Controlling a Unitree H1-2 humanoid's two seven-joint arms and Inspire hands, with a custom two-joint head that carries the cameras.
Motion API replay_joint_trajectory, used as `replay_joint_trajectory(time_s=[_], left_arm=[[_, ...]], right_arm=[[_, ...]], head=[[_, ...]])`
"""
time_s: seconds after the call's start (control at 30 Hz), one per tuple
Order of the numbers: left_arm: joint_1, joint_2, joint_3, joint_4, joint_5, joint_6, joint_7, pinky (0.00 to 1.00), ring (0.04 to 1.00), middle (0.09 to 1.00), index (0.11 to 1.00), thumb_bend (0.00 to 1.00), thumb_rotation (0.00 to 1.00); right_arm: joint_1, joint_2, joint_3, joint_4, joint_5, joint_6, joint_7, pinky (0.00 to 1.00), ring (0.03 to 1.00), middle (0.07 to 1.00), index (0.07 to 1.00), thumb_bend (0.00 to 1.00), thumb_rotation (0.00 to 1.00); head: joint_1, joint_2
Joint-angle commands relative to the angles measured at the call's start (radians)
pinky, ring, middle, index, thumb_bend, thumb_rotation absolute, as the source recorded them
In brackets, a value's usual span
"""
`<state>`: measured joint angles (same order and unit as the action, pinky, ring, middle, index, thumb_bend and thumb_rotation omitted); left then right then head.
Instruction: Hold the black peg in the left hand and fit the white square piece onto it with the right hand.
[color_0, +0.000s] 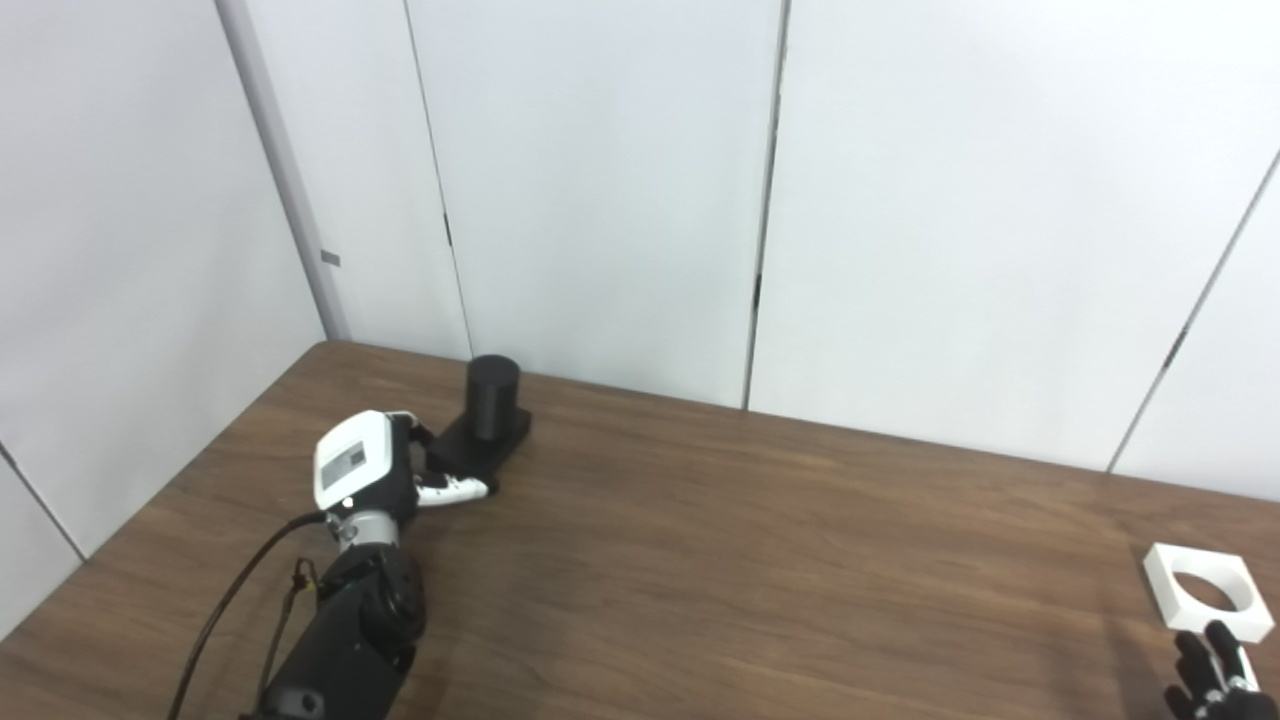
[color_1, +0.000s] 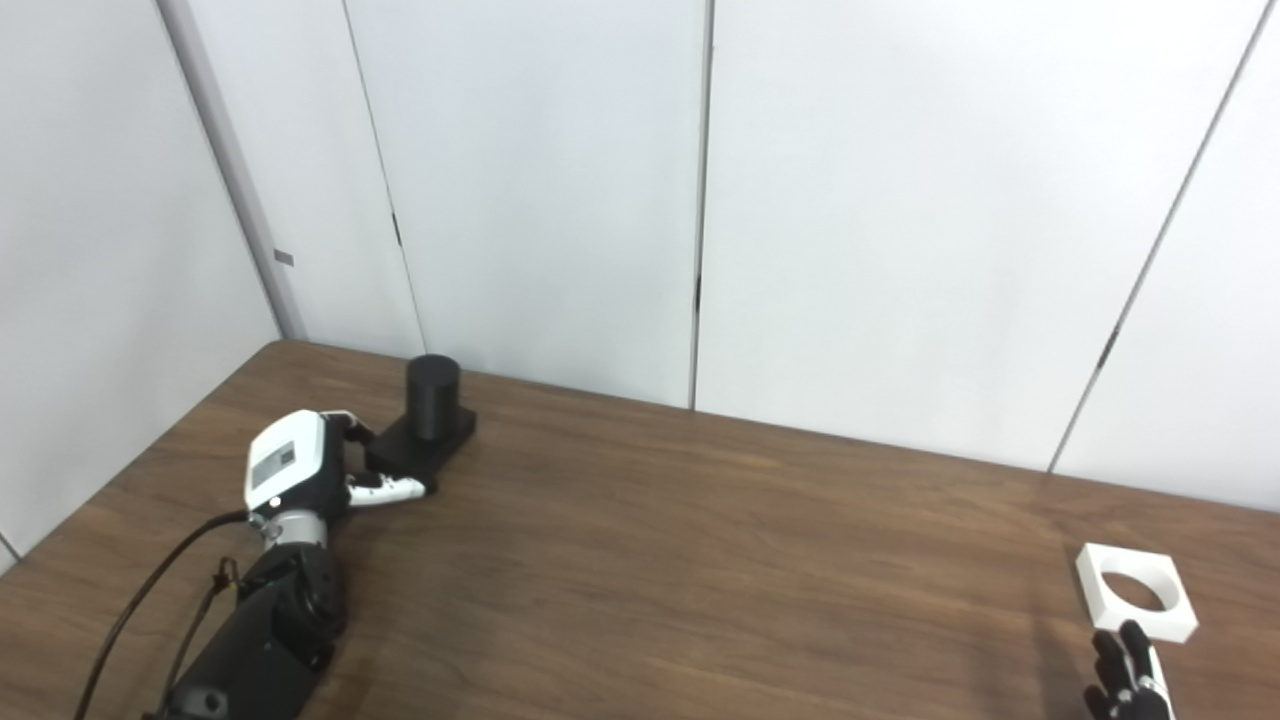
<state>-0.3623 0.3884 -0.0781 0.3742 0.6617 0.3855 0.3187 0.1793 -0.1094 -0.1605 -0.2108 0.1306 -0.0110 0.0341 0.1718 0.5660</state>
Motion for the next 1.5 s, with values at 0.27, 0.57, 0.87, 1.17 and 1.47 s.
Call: replay_joint_trajectory(time_s=[0.27, 0.57, 0.87, 1.17, 1.47], left_arm=[[0.108, -0.018, -0.012, -0.265, 0.001, 0.039, -0.096, 0.63, 0.734, 0.721, 0.487, 0.51, 0.06], [0.249, -0.017, -0.014, -0.417, -0.102, -0.051, -0.224, 0.66, 0.783, 0.763, 0.489, 0.5, 0.05], [0.395, 0.01, -0.103, -0.56, -0.185, -0.224, -0.356, 0.73, 0.819, 0.789, 0.489, 0.5, 0.04], [0.432, 0.043, -0.186, -0.584, -0.24, -0.389, -0.453, 0.74, 0.835, 0.789, 0.487, 0.51, 0.05], [0.417, 0.061, -0.269, -0.572, -0.21, -0.472, -0.531, 0.72, 0.841, 0.795, 0.488, 0.51, 0.04]], right_arm=[[0.083, 0.02, 0.014, -0.051, -0.011, -0.022, 0.003, 1.0, 1.0, 0.967, 1.0, 0.5, 1.0], [0.085, 0.031, 0.032, -0.087, -0.063, 0.008, -0.014, 1.0, 1.0, 0.953, 1.0, 0.5, 1.0], [0.085, 0.038, 0.047, -0.092, -0.085, 0.02, -0.026, 1.0, 1.0, 0.945, 1.0, 0.47, 1.0], [0.086, 0.068, 0.077, -0.119, -0.116, 0.056, -0.07, 1.0, 0.986, 0.914, 1.0, 0.47, 1.0], [0.073, 0.081, 0.104, -0.147, -0.105, 0.095, -0.102, 1.0, 0.99, 0.914, 1.0, 0.52, 1.0]], head=[[-0.009, 0.023], [-0.077, 0.049], [-0.163, 0.086], [-0.245, 0.136], [-0.283, 0.189]])
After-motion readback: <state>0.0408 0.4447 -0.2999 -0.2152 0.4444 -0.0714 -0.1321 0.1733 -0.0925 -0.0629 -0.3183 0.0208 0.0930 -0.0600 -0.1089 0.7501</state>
